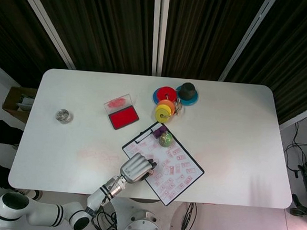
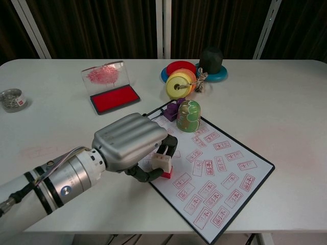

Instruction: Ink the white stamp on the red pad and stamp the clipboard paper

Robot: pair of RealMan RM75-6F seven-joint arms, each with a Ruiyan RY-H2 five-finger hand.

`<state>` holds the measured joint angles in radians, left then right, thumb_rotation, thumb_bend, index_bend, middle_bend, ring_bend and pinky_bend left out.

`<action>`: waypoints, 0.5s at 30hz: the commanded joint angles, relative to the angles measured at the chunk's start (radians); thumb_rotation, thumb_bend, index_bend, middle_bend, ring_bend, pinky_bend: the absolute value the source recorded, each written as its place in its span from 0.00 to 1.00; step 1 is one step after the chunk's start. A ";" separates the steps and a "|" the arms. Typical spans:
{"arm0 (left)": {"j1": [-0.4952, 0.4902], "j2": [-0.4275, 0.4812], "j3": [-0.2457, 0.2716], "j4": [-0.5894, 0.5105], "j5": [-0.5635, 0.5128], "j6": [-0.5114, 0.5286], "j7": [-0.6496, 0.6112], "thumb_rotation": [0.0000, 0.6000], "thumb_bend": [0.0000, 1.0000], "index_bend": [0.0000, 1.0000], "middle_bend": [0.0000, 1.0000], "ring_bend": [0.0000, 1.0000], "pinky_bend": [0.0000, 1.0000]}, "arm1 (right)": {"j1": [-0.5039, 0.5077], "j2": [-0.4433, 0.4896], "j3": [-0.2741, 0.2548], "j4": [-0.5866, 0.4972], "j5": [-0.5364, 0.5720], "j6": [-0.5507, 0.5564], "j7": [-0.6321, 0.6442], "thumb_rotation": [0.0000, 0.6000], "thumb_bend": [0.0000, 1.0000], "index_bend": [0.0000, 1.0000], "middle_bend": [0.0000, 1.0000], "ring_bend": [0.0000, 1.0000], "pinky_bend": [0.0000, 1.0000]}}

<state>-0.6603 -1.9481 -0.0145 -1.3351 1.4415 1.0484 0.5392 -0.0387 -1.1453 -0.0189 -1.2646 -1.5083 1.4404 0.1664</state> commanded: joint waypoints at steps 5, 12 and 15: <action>0.003 -0.008 0.002 0.010 -0.001 -0.006 0.008 1.00 0.45 0.63 0.63 1.00 1.00 | 0.000 -0.002 0.000 0.004 0.001 -0.001 0.004 1.00 0.26 0.00 0.00 0.00 0.00; 0.008 -0.015 0.007 0.023 0.008 -0.006 0.011 1.00 0.45 0.63 0.63 1.00 1.00 | -0.001 -0.003 0.000 0.010 0.002 -0.002 0.010 1.00 0.26 0.00 0.00 0.00 0.00; 0.008 -0.017 0.005 0.027 0.008 -0.009 0.011 1.00 0.45 0.63 0.63 1.00 1.00 | -0.001 -0.003 0.001 0.011 0.004 -0.003 0.012 1.00 0.26 0.00 0.00 0.00 0.00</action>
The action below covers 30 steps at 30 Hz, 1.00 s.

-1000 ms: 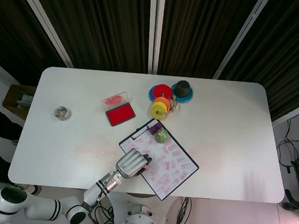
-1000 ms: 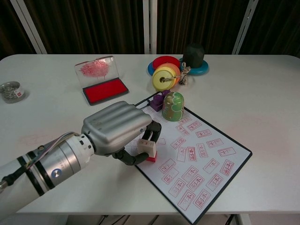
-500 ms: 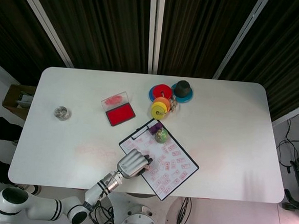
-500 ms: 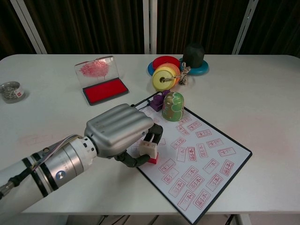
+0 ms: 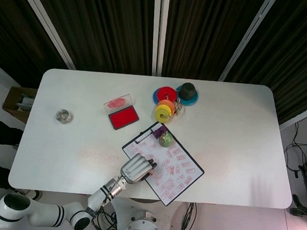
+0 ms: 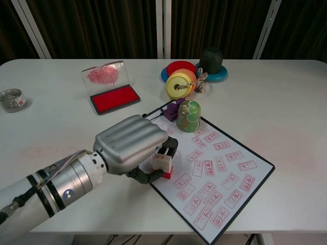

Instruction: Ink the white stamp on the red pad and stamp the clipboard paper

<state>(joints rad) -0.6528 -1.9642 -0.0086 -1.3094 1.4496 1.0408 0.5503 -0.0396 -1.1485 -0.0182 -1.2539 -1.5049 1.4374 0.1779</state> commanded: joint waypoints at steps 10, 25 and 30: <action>0.006 -0.003 -0.003 0.003 -0.001 -0.004 -0.001 1.00 0.45 0.63 0.63 1.00 1.00 | 0.000 -0.002 0.001 0.006 0.001 0.000 0.007 1.00 0.26 0.00 0.00 0.00 0.00; 0.045 0.203 -0.080 -0.304 0.007 0.109 -0.064 1.00 0.45 0.63 0.63 1.00 1.00 | 0.000 -0.002 0.003 0.001 -0.003 0.007 0.007 1.00 0.26 0.00 0.00 0.00 0.00; 0.078 0.296 -0.074 -0.349 0.002 0.146 -0.072 1.00 0.45 0.63 0.63 1.00 1.00 | 0.000 0.000 0.003 -0.008 -0.003 0.008 -0.003 1.00 0.26 0.00 0.00 0.00 0.00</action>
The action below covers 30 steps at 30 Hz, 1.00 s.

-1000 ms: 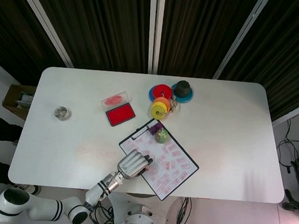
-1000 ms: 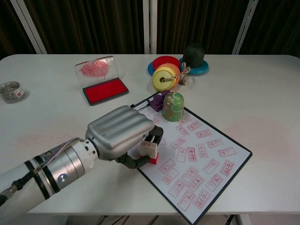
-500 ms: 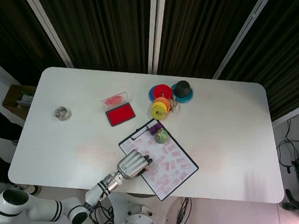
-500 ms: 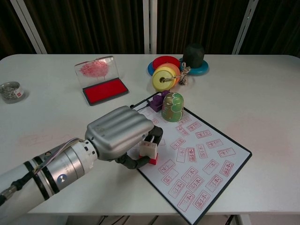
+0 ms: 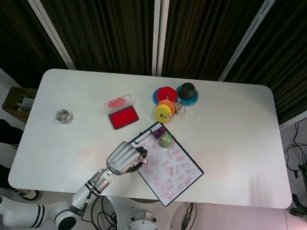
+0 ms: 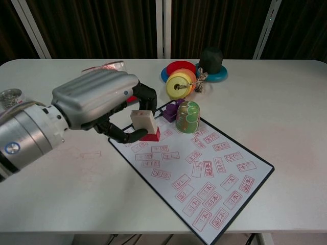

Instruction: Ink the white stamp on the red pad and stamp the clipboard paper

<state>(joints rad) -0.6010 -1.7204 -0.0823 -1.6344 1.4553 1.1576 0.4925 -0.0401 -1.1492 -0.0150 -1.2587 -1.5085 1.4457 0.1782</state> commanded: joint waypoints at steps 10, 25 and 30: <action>0.121 0.093 0.098 0.146 0.016 0.081 -0.143 1.00 0.45 0.62 0.62 1.00 1.00 | 0.011 -0.010 -0.007 -0.004 -0.008 -0.020 -0.018 1.00 0.26 0.00 0.00 0.00 0.00; 0.196 0.017 0.144 0.397 0.086 0.140 -0.346 1.00 0.41 0.56 0.56 1.00 1.00 | 0.010 0.001 -0.008 -0.028 -0.015 -0.007 -0.035 1.00 0.26 0.00 0.00 0.00 0.00; 0.206 -0.002 0.147 0.451 0.095 0.140 -0.369 1.00 0.41 0.56 0.56 1.00 1.00 | 0.006 0.006 -0.007 -0.035 -0.011 -0.001 -0.041 1.00 0.26 0.00 0.00 0.00 0.00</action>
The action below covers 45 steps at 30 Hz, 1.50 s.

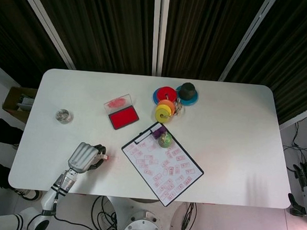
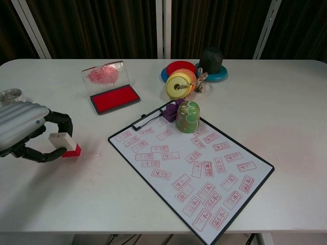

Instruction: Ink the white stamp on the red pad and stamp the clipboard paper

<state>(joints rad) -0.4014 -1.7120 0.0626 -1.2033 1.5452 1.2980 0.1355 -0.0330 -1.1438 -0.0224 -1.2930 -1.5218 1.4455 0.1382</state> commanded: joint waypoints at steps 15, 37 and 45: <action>0.012 -0.033 -0.006 0.075 0.020 -0.018 -0.025 1.00 0.41 0.48 0.52 1.00 1.00 | 0.000 -0.001 -0.001 -0.004 0.008 -0.010 -0.007 1.00 0.26 0.00 0.00 0.00 0.00; 0.020 -0.022 -0.006 0.070 0.054 -0.002 0.001 1.00 0.40 0.33 0.42 1.00 1.00 | 0.000 0.000 0.000 -0.005 0.010 -0.011 -0.009 1.00 0.26 0.00 0.00 0.00 0.00; 0.033 0.053 -0.028 -0.027 0.088 0.087 -0.004 1.00 0.39 0.30 0.38 1.00 1.00 | -0.001 0.009 0.002 -0.011 0.017 -0.012 -0.011 1.00 0.26 0.00 0.00 0.00 0.00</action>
<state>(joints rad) -0.3744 -1.6916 0.0483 -1.1911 1.6203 1.3480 0.1353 -0.0338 -1.1351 -0.0206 -1.3037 -1.5046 1.4331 0.1276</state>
